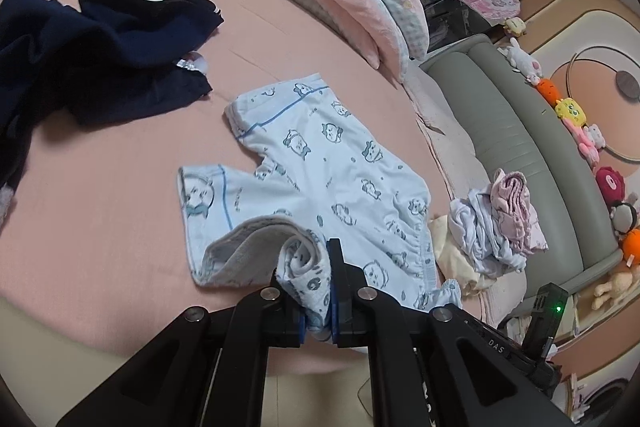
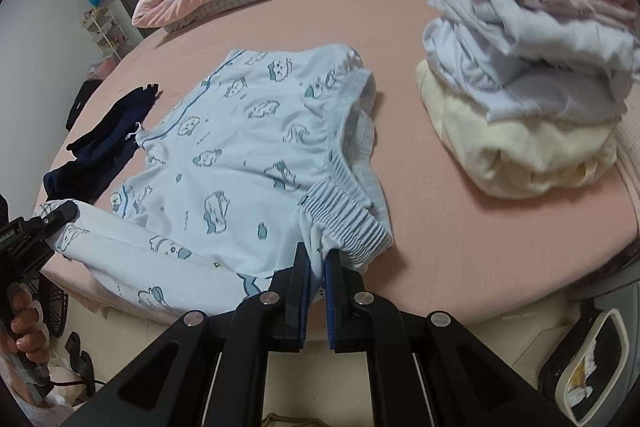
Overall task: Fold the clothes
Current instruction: 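Fold the held hem over the pajama body with the left gripper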
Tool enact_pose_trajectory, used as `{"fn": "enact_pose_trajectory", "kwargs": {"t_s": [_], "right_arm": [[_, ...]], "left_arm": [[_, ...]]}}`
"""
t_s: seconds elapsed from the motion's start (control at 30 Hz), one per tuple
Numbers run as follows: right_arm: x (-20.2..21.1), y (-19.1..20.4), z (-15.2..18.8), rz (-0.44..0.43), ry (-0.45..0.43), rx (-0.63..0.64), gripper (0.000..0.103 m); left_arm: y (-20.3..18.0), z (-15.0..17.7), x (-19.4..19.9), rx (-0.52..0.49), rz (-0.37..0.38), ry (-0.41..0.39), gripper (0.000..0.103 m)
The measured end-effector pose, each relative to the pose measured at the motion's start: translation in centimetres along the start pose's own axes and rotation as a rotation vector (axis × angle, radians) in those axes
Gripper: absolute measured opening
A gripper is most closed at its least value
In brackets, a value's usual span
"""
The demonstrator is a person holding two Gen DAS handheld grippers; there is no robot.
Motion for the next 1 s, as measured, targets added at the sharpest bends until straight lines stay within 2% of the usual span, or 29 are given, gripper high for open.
{"fn": "enact_pose_trajectory", "kwargs": {"t_s": [0.23,0.4,0.77,1.0], "right_arm": [[0.1,1.4,-2.4,0.017,-0.021,0.046,0.004],[0.0,2.2,-4.4,0.023,-0.036,0.038,0.004],[-1.2,3.2,-8.4,0.071,-0.063,0.019,0.004],[-2.3,3.6,-10.4,0.085,-0.058,-0.012,0.004]], "left_arm": [[0.5,-3.2,-1.7,0.023,0.011,0.013,0.006],[0.6,-5.5,-3.0,-0.002,-0.006,0.035,0.006],[0.0,-10.0,-6.9,-0.077,-0.049,0.123,0.006],[-0.2,-12.5,-10.3,-0.092,-0.074,0.202,0.006]]}}
Point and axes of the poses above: each gripper's, at about its wrist camera, not at the fingertips, and x roughly against the way its jaws point, y to its left, z to its underside, the point moved 8 cm from there along -x, roughly the way its jaws point, and after that the axes turned 15 degrees about -x, right-handed, at the moved point
